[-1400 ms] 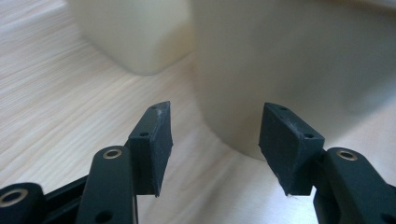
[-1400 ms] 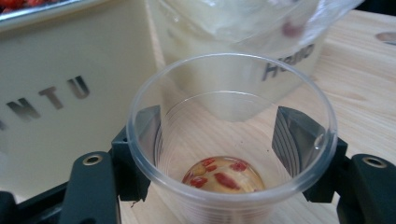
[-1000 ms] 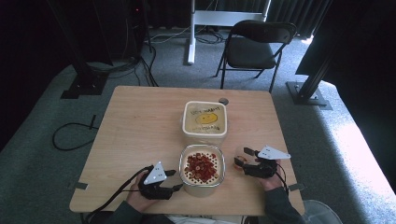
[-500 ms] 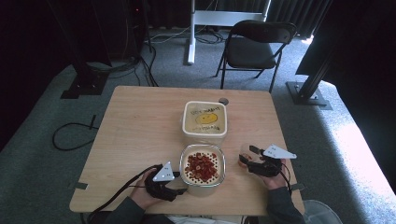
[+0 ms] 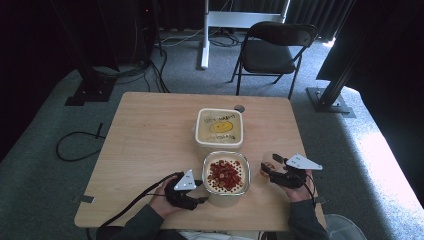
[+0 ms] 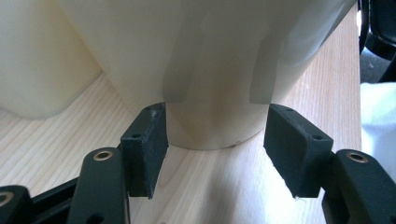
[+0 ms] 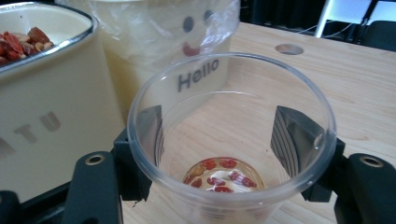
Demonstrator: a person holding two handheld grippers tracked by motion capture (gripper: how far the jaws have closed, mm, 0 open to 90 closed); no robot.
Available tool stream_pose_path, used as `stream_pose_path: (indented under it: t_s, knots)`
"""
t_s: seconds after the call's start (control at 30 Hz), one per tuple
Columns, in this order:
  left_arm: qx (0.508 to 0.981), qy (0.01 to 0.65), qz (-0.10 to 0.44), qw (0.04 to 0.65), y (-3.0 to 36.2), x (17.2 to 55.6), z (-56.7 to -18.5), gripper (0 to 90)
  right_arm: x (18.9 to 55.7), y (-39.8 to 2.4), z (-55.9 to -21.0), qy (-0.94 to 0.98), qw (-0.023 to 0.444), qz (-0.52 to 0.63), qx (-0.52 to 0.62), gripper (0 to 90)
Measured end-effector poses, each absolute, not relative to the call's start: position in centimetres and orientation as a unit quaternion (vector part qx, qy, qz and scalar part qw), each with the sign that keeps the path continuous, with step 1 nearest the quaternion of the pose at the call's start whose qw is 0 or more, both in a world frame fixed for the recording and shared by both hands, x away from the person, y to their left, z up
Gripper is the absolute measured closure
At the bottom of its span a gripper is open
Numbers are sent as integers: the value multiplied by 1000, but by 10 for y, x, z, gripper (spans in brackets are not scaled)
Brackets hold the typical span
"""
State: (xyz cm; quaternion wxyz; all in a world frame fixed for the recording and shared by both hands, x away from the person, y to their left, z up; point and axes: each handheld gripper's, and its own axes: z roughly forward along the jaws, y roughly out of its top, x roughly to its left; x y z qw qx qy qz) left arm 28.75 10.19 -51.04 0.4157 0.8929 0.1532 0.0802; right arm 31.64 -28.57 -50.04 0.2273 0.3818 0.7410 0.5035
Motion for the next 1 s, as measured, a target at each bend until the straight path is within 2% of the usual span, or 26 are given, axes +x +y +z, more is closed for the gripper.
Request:
stream_pose_path:
  t_s: [0.53, 1.0]
  knots:
    - [888, 148, 86, 426, 83, 296, -512, 396, 316, -295, -483, 726, 245, 505, 399, 344]
    - [881, 163, 107, 431, 102, 292, -506, 396, 311, -307, -473, 716, 240, 509, 414, 359]
